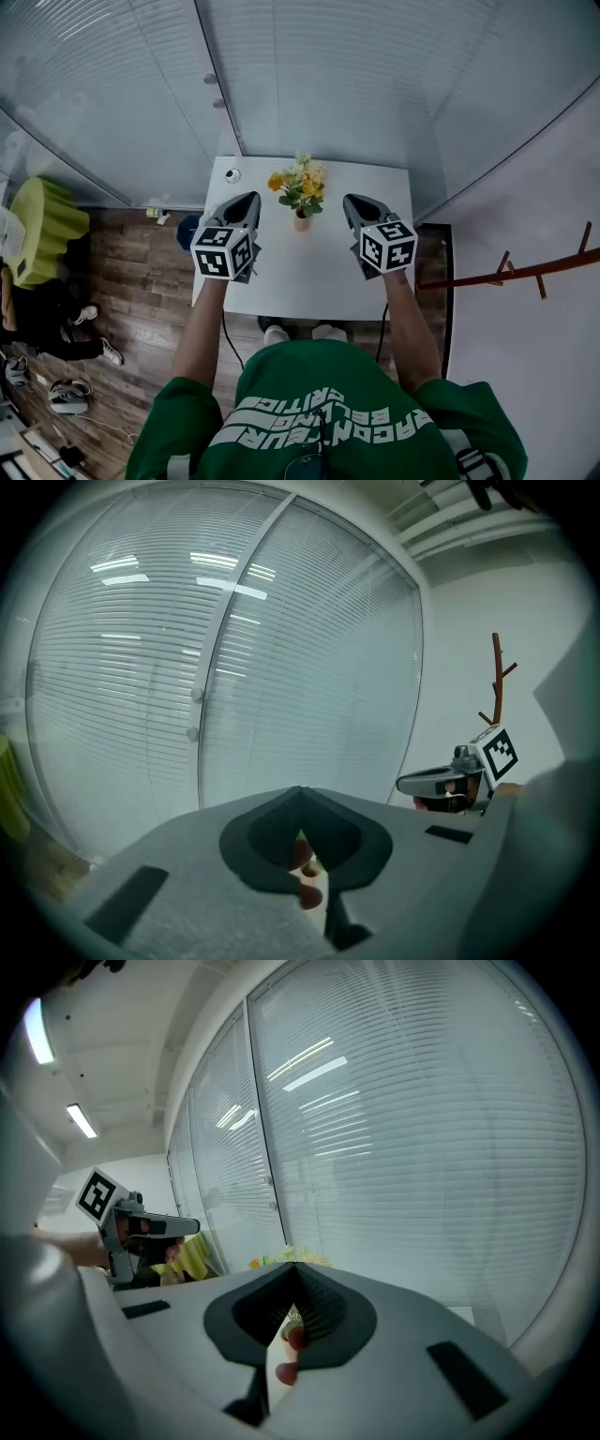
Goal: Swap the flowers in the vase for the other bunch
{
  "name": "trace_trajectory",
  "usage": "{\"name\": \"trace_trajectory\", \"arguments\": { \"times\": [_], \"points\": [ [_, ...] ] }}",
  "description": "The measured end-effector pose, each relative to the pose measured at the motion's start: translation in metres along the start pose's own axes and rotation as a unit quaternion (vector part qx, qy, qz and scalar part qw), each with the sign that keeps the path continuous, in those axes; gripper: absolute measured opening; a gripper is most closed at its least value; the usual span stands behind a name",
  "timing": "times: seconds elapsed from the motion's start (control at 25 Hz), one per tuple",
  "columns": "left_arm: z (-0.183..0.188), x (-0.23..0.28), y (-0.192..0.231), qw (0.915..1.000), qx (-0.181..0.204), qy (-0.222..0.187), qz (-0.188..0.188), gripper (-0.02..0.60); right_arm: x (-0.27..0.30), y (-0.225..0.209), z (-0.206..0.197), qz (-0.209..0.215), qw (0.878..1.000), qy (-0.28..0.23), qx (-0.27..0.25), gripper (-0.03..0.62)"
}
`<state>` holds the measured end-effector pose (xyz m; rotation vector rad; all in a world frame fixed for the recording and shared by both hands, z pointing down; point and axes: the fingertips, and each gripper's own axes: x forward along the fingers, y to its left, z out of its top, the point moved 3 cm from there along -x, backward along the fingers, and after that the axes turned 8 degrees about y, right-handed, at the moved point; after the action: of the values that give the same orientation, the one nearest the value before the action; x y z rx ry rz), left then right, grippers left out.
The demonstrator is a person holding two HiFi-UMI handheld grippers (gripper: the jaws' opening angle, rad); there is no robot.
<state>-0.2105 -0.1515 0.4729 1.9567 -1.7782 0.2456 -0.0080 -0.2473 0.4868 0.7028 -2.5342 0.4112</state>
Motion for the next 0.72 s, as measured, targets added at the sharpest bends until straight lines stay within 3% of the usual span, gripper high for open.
{"name": "trace_trajectory", "arguments": {
  "times": [0.32, 0.4, 0.44, 0.72],
  "points": [
    [-0.024, 0.009, 0.003, 0.9997, -0.021, 0.011, 0.000, 0.000, 0.040, 0.000, -0.041, 0.061, 0.998, 0.027, 0.009, 0.025],
    [-0.030, 0.014, 0.004, 0.9996, -0.023, 0.014, 0.000, 0.000, 0.054, 0.000, -0.051, 0.078, 0.996, 0.048, 0.009, 0.149],
    [-0.033, 0.016, 0.004, 0.9996, -0.022, 0.016, -0.001, 0.000, 0.062, -0.002, -0.055, 0.083, 0.995, 0.059, 0.008, 0.173],
    [-0.046, 0.023, 0.012, 0.9993, -0.025, 0.024, 0.013, 0.000, 0.116, -0.012, -0.090, 0.092, 0.988, 0.124, 0.000, 0.247]
  ]
}}
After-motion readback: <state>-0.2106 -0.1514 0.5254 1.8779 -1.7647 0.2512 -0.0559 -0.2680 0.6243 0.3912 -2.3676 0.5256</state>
